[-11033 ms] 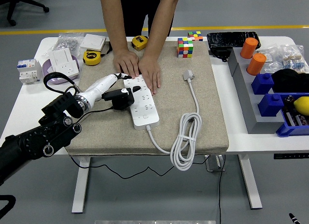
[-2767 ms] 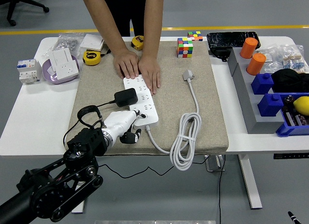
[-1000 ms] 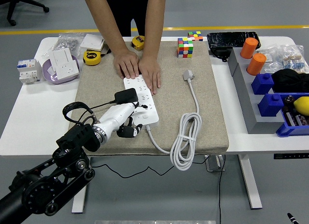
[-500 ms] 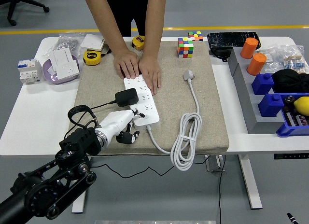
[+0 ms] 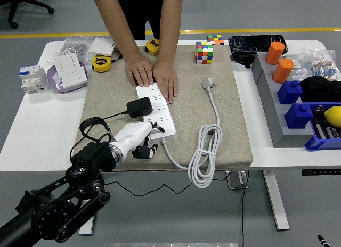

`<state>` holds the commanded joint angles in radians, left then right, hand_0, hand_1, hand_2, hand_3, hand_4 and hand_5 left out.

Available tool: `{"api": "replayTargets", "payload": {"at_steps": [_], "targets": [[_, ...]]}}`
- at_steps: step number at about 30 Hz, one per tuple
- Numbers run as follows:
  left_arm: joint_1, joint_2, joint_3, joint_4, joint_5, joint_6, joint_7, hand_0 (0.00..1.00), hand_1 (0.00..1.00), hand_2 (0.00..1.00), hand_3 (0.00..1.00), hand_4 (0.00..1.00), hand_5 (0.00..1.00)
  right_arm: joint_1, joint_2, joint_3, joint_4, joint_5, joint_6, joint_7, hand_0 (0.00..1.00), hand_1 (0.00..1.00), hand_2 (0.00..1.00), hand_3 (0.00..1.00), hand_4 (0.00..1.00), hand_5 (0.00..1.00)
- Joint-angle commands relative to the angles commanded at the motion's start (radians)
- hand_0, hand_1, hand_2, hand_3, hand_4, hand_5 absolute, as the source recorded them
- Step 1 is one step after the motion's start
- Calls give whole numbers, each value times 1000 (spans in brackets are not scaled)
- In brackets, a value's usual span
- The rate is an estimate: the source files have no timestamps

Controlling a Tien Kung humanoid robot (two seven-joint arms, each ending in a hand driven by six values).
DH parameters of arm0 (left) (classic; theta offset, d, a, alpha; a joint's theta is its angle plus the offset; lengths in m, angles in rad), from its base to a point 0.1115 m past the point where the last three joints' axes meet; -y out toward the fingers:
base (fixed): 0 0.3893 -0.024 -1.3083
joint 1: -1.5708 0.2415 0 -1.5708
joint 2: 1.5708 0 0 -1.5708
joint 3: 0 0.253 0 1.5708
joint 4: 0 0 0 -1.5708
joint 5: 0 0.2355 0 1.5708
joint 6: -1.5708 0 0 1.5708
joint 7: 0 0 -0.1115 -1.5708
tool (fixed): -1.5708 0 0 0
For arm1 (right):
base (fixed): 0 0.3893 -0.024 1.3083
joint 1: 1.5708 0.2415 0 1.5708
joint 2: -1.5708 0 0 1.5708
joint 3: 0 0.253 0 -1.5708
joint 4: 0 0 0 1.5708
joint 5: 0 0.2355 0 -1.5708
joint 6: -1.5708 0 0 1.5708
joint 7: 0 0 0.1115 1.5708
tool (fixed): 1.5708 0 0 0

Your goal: Pick up the plug,place it near the board,insert it into the board,press the button

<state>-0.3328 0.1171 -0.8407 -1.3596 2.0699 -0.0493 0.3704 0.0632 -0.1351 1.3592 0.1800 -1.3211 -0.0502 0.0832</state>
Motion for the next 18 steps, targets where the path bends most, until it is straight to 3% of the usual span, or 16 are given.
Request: {"api": "replayTargets", "payload": {"at_steps": [11,18], "targets": [[1,-7,-8,3,12,8,-5,88,28,158,781,519,2,-2,0,-1,0,-2,0,0,949,847,780,790,998,998],[0,-8,-6,43,10,10,-11,88,28,158,777,517,2,-1,-1,-3,0,0,1,1,949,847,780,790,998,998]]}}
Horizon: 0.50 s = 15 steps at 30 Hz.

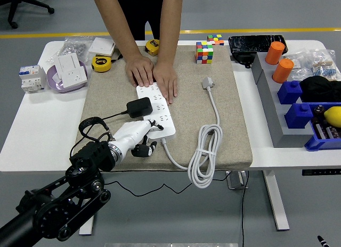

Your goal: Pick up the plug,place it near the board,insert it into the board,press the button

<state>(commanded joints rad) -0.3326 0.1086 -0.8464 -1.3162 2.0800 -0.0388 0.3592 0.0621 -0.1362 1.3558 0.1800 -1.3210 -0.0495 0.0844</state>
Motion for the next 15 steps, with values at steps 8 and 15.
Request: {"api": "replayTargets", "payload": {"at_steps": [8,15], "targets": [[0,0,4,16,14,-1,0,88,28,158,778,515,2,1,0,4,0,-2,-1,0,949,847,781,790,998,998],[4,4,-11,-28,30,-10,7,88,28,157,774,511,2,3,0,8,0,-3,-1,0,949,847,780,790,998,998]]}}
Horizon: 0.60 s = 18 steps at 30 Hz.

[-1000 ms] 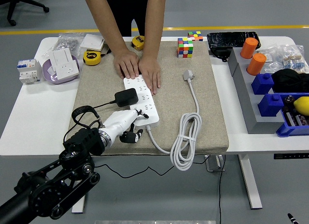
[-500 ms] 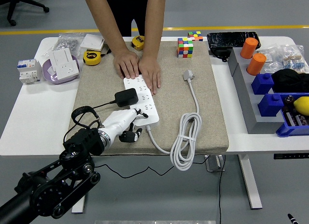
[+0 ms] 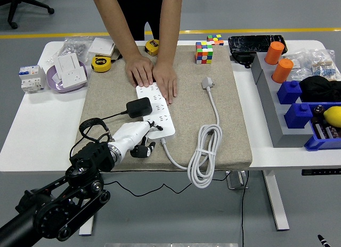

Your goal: Pick up the plug,place it near the board,insert it into the board,press the button

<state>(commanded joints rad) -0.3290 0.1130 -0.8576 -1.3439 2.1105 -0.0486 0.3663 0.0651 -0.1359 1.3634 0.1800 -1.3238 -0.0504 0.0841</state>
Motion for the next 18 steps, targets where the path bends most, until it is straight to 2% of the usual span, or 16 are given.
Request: {"api": "replayTargets", "payload": {"at_steps": [4,6,7,8,10,12,13,15,18], "targets": [[15,5,-35,-81,23,-7,3,89,28,158,766,510,2,2,1,1,0,2,0,1,949,847,780,790,998,998],[42,-3,-80,-138,18,9,-19,89,28,158,766,510,2,2,2,2,0,3,0,1,949,847,780,790,998,998],[58,-9,-105,-166,7,27,-38,146,110,252,735,577,2,1,3,2,0,3,0,1,949,847,780,790,998,998],[68,-12,-122,-185,0,43,-53,146,110,252,735,577,2,1,3,2,0,4,0,1,949,847,780,790,998,998],[112,-32,-183,-231,-59,115,-128,146,110,252,735,577,2,-2,5,6,0,2,0,0,949,847,780,790,998,998],[141,-50,-230,-239,-132,181,-203,146,110,252,735,577,2,-4,7,10,0,-1,0,-1,949,847,780,790,998,998],[149,-55,-247,-238,-169,204,-234,298,442,515,673,806,70,-5,8,11,0,-2,0,-2,948,847,780,790,998,998],[166,-64,-279,-230,-252,237,-294,298,442,515,673,806,70,-5,10,8,0,3,0,-1,948,847,780,790,998,998],[183,-70,-317,-213,-382,257,-364,298,442,515,673,806,70,-3,11,2,0,10,1,1,948,847,780,790,998,998]]}}
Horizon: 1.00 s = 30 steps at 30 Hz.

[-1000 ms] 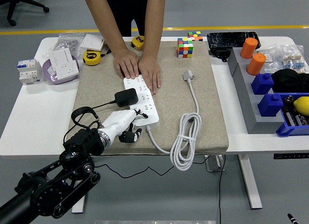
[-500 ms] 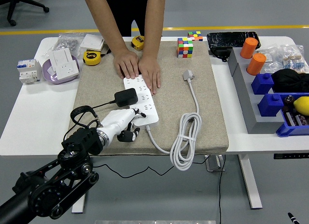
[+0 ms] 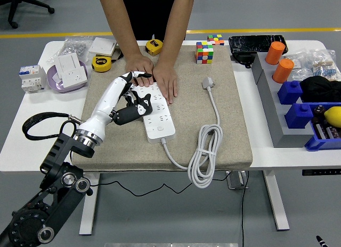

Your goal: Pick up the plug,place it near the board,insert it into the board,press the button

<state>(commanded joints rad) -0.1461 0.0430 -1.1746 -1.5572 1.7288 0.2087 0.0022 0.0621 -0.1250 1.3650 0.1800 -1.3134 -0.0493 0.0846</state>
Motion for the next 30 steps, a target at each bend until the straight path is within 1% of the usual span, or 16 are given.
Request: {"api": "replayTargets", "payload": {"at_steps": [1,3,6,7,9,12,13,14,15,18,19,24,25,30], "targets": [[5,-3,-12,7,-39,10,-26,745,827,800,825,915,130,0,0,-1,0,2,0,0,948,847,780,790,998,998],[15,-11,-36,12,-115,13,-71,745,827,800,825,915,130,0,1,-3,0,5,1,1,948,847,780,790,998,998],[25,-24,-76,18,-245,10,-119,745,827,800,825,915,130,-3,1,2,0,1,1,-1,948,847,780,790,998,998],[26,-26,-90,21,-284,10,-127,878,932,894,884,947,176,-4,1,4,0,-1,1,-1,948,847,779,790,998,998],[27,-27,-115,30,-368,8,-137,878,932,894,884,947,176,-4,0,7,0,-5,0,-1,948,847,779,790,998,998],[24,-23,-135,43,-492,6,-141,878,932,894,884,947,176,-4,-2,4,0,-4,0,-1,948,847,779,790,998,998],[22,-22,-143,50,-537,6,-142,898,933,895,893,967,207,-4,-2,2,0,-3,1,-1,947,846,779,790,998,998],[20,-22,-151,59,-578,6,-143,898,933,895,893,967,207,-3,-3,-1,0,-1,1,0,947,846,779,790,998,998],[19,-22,-155,63,-599,5,-143,898,933,895,893,967,207,-3,-3,-2,0,-1,1,0,947,846,779,790,998,998],[16,-22,-172,81,-612,3,-142,898,933,895,893,967,207,-4,-5,-2,0,-2,1,0,947,846,779,790,998,998],[16,-21,-177,88,-615,1,-142,903,943,915,907,970,219,-4,-5,-2,0,-4,1,-1,947,846,779,789,998,998],[14,-24,-212,123,-636,-8,-141,903,943,915,907,970,219,-6,-8,-3,0,-6,1,0,947,846,779,789,998,998],[14,-25,-219,130,-640,-9,-142,932,964,949,926,970,223,-6,-8,-4,0,-5,1,0,948,845,779,790,998,998],[15,-25,-233,143,-653,-15,-142,932,964,949,926,970,223,-6,-8,-7,0,-3,2,1,948,845,779,790,998,998]]}}
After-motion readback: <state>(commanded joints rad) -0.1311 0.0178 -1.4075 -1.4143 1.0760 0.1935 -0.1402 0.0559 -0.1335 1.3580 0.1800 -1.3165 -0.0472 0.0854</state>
